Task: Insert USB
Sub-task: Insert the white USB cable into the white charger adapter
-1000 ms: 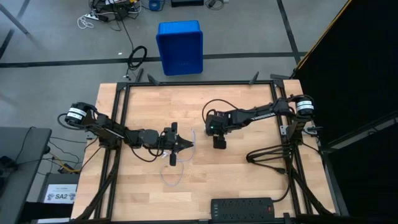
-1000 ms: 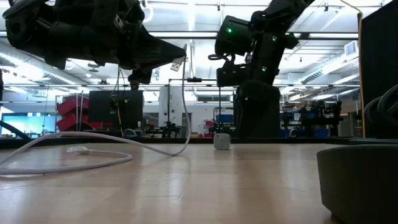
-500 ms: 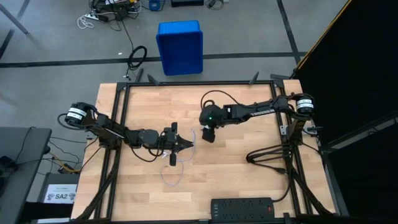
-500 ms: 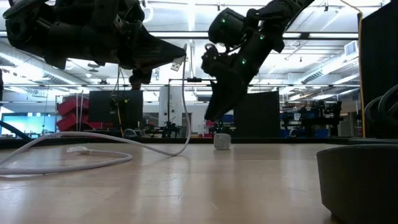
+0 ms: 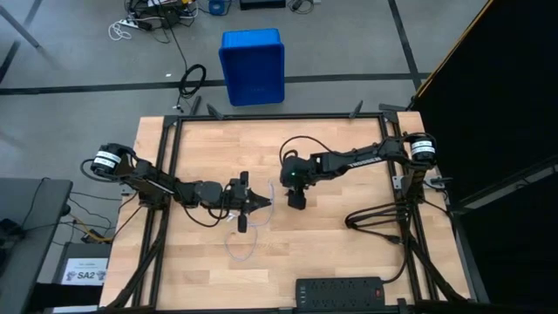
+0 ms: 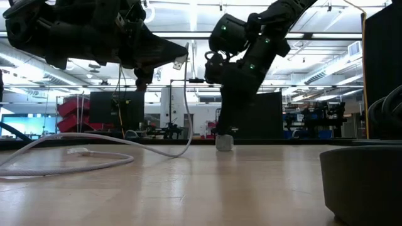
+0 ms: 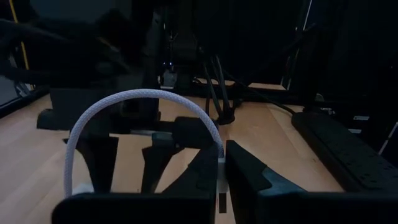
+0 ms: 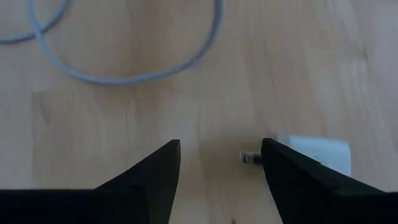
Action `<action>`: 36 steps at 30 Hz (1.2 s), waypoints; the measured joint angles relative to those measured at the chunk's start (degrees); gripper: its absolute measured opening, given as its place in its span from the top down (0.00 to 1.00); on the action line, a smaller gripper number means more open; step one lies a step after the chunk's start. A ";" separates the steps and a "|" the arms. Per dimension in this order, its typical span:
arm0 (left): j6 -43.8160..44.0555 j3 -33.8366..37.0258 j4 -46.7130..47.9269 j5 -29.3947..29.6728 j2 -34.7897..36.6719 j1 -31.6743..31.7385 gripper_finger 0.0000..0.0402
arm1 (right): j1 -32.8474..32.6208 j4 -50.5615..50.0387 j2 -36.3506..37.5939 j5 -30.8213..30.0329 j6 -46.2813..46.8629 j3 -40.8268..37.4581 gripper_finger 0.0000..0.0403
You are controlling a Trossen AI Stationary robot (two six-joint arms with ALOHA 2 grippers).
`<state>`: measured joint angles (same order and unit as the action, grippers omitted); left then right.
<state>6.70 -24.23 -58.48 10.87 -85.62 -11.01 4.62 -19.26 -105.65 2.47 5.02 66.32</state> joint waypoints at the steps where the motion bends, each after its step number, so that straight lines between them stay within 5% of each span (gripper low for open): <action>1: 0.00 0.00 0.21 0.00 0.00 0.01 1.00 | 0.00 -1.08 0.02 0.01 0.00 0.03 0.51; 17: 0.00 0.00 0.53 0.00 0.00 -0.02 1.00 | 0.02 -6.23 0.02 0.16 1.30 0.01 0.52; 36: 0.00 0.00 0.57 0.00 0.00 -0.02 1.00 | 2.11 4.06 1.04 2.06 10.41 0.03 0.54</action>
<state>6.70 -24.23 -57.91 10.87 -85.62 -11.03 6.73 -15.20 -104.61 4.53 15.42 66.35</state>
